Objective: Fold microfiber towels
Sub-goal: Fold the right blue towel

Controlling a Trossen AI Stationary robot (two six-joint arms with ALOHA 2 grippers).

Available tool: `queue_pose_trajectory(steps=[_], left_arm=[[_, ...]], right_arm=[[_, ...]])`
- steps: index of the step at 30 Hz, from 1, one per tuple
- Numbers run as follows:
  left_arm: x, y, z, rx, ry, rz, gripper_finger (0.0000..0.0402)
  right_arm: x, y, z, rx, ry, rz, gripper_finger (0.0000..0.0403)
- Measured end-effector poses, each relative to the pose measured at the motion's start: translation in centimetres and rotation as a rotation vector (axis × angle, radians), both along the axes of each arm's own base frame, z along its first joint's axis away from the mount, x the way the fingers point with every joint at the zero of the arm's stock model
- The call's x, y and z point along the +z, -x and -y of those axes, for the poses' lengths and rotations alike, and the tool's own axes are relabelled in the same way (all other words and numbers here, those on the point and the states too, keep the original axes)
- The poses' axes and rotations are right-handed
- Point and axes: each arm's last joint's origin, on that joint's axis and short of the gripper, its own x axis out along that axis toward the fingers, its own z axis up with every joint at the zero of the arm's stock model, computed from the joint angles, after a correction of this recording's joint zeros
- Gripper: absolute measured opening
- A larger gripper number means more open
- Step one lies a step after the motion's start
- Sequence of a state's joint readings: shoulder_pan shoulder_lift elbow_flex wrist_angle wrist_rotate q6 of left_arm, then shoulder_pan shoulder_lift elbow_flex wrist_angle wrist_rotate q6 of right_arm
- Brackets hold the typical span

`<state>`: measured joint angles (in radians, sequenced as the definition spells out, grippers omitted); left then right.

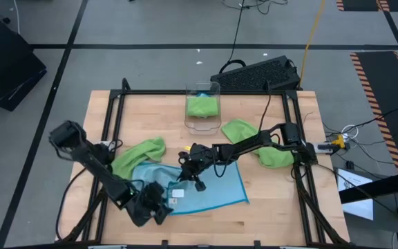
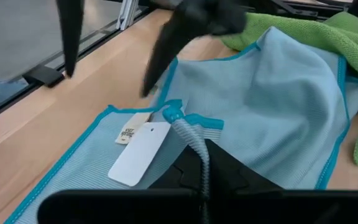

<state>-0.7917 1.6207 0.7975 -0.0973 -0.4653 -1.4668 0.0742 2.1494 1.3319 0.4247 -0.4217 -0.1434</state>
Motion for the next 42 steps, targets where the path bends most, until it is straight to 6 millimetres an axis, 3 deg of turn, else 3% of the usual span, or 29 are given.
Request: queue_pose_trajectory(steps=[5,11,16,22,28,32,40,42], left_arm=[[-2.1,-0.1,0.5,0.152,0.171,-0.107,0.0254],[-2.3,-0.3,0.6,0.269,0.310,-0.133,0.0244],[-2.1,-1.1,0.5,0.287,0.365,-0.094,0.0243],[-3.8,-1.7,0.6,0.318,0.413,-0.168,0.0243],[-4.3,-2.1,0.9,0.330,0.462,-0.149,0.0236],[-4.2,-2.2,1.1,0.305,0.465,-0.142,0.0190],[-4.5,-2.1,0.8,0.187,0.315,-0.122,0.0029],[-4.5,-2.1,0.8,0.169,0.289,-0.120,0.0012]], right_arm=[[0.1,0.0,-0.2,0.004,-0.001,0.012,0.0001],[0.1,0.0,-0.4,0.009,0.000,0.013,0.0001],[0.2,0.0,-0.4,0.010,0.001,0.022,0.0000],[0.2,0.0,-0.4,0.010,0.001,0.023,0.0000],[0.2,-0.1,-0.4,0.013,0.006,0.032,0.0000],[0.4,-0.1,-0.4,0.013,0.005,0.054,0.0000],[0.7,-0.3,-0.2,0.009,0.005,0.086,0.0000],[0.7,-0.3,-0.1,0.007,0.005,0.086,0.0000]])
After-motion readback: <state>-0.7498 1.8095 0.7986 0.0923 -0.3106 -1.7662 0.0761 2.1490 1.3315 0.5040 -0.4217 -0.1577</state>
